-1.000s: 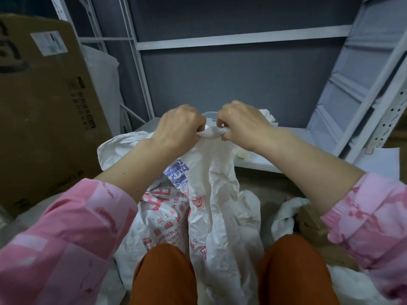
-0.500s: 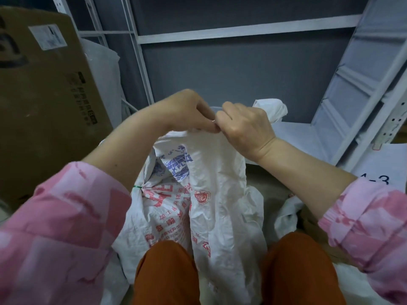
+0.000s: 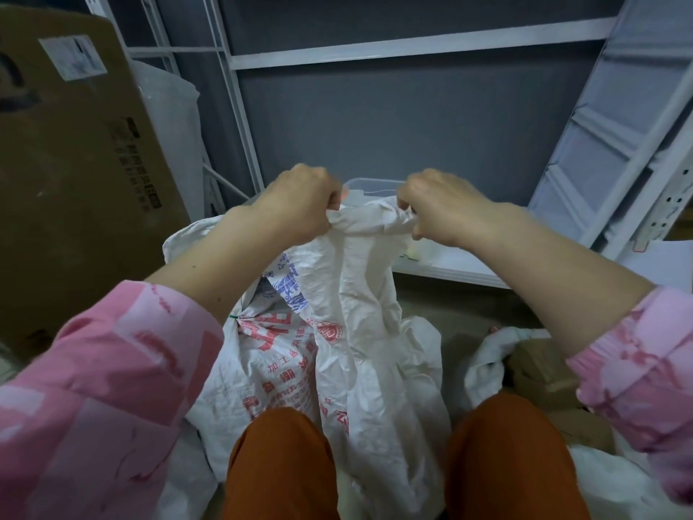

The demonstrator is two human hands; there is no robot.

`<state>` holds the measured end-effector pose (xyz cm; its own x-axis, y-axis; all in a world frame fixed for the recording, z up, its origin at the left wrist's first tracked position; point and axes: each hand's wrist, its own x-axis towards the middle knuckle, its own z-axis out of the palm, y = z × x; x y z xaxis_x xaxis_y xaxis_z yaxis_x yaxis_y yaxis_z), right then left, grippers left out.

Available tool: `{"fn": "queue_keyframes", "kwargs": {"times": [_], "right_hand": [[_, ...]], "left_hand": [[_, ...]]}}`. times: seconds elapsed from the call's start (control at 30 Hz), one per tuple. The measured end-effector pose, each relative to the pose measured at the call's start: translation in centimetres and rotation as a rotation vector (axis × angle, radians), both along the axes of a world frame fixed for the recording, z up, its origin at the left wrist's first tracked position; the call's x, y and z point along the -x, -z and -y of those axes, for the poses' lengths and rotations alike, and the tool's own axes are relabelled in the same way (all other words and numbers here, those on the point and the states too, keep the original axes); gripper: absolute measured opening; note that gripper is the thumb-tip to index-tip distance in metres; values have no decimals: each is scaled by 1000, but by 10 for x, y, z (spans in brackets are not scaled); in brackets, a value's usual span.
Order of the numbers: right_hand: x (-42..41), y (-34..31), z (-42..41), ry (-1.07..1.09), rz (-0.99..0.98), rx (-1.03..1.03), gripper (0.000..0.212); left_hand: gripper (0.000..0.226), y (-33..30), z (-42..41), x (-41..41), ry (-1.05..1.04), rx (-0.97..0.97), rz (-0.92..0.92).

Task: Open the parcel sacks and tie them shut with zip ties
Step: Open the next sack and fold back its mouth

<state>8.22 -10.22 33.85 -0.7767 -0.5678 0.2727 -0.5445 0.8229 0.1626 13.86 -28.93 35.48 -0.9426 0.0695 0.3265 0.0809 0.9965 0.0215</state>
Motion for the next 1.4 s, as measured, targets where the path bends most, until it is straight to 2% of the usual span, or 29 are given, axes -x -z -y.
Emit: {"fn": "queue_keyframes", "kwargs": {"times": [0.1,0.2,0.3,0.43,0.53,0.67,0.73,0.77,0.8,0.87,0.9,0.93,1.0,1.03,1.13,1.2,1.33,1.4], "right_hand": [[3,10,3,-20,-61,9,35],[4,11,4,-18,-176,8,15],[9,14,3,8,-274,193,8],[2,22,12,-122,-495,305,26],[-3,25,16,-224,-595,326,29],[-6,24,21,-312,-678,352,29],[-12,22,23,-338,-633,359,28],[-13,22,23,-347,-546,358,26],[-12,21,22,-348,-413,351,24],[-10,12,17,-286,6,320,24],[-8,7,15,-278,123,352,27],[-7,4,13,-264,152,384,34],[-5,-2,11,-213,70,339,52],[-5,-2,11,-201,47,270,52],[-4,8,13,-170,61,144,39],[-2,12,13,-93,23,188,27],[-1,14,17,-8,-176,289,3],[-5,15,20,-68,-189,326,5]], "left_hand": [[25,-1,4,-1,-1,-21,42],[20,-3,9,-3,-4,-42,48],[19,-3,17,-4,-119,-63,28],[16,-6,14,-9,-223,56,116],[34,-24,5,-14,-91,-113,222],[26,-40,-8,-19,6,-319,318],[21,-37,-9,-16,-1,-353,355],[21,-34,-8,-13,-3,-329,367],[21,-30,-7,-11,-7,-275,366],[22,-21,-6,-9,-36,-155,323],[24,-18,-5,-8,-46,-130,306],[27,-15,-4,-8,-42,-131,304],[29,-12,-5,-7,-7,-141,316],[30,-11,-6,-7,10,-142,315],[37,-13,-5,-10,15,-157,284],[43,-10,2,-11,-37,-127,272],[23,-1,9,-9,-206,2,144],[10,2,9,-11,-247,59,81]]}}
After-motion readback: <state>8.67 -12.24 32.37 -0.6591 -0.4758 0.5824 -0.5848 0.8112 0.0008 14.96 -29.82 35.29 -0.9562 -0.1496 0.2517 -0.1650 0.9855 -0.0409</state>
